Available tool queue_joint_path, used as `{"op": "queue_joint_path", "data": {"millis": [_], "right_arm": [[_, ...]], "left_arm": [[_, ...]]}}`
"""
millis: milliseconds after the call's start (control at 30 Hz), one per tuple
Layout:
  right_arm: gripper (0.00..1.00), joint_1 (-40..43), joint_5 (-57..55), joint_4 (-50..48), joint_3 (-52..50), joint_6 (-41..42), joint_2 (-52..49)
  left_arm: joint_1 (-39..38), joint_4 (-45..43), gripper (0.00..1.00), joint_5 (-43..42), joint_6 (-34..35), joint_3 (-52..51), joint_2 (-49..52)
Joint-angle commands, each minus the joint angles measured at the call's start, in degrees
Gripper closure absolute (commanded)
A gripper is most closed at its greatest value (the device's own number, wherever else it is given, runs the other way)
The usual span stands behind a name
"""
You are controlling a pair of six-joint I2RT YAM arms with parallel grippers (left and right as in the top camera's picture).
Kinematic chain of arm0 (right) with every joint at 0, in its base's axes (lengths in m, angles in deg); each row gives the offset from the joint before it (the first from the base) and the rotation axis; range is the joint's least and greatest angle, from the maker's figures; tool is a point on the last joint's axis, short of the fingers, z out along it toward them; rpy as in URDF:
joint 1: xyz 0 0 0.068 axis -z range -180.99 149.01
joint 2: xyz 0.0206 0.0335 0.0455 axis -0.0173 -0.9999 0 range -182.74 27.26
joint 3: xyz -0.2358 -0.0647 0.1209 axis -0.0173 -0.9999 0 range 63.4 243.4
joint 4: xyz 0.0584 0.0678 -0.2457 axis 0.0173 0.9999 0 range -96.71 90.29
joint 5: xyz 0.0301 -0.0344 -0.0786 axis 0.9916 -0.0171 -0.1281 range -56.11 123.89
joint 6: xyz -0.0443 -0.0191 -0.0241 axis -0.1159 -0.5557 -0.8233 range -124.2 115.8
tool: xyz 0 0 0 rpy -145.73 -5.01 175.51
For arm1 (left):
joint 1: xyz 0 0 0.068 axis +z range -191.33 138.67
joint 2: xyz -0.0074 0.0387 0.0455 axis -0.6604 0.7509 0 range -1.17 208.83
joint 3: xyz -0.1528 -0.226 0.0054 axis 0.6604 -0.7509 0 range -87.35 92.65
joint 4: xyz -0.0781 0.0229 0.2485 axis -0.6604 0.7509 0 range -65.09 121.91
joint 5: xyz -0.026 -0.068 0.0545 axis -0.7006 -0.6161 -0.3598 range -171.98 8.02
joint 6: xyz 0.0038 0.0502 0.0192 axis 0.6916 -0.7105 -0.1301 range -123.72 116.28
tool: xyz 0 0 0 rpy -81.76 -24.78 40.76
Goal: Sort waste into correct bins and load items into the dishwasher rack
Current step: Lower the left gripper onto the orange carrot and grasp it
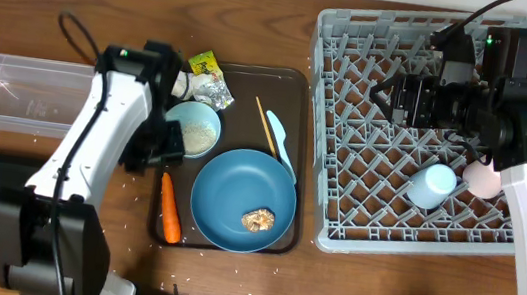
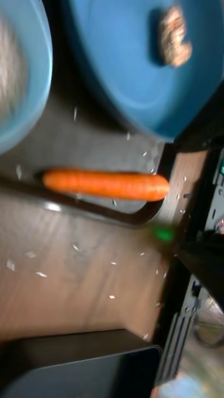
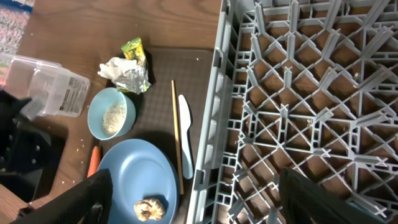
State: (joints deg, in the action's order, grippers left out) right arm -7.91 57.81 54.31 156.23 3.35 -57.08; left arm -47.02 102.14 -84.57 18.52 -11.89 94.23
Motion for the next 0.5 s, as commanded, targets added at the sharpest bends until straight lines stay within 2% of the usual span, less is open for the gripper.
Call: {"op": "queue_joint_path", "data": {"millis": [0,167,367,467], "right_arm": [[0.2,-0.61,-0.39,0.07,0.11,0.72,-0.02],[0.19,-0.61,-2.36,-0.15,0.11,0.74,-0.07],[0.18,-0.61,-2.73,-0.09,0.11,0.74,-0.07],[0.18,-0.61,-2.73,-0.13,0.11,0.74,-0.07]], "left_arm": [[0.83,-2.67,0.47,1.51,4.7,-6.84,-4.31],[0.81,-14.99,0.34,-3.65,4.39,-18.75,-8.74],[0.81,-24.68,0.35,-4.5,4.22,-28.5,-8.92],[0.81,-27.02,0.44,-4.48,4.22,-30.51,-8.92]]}}
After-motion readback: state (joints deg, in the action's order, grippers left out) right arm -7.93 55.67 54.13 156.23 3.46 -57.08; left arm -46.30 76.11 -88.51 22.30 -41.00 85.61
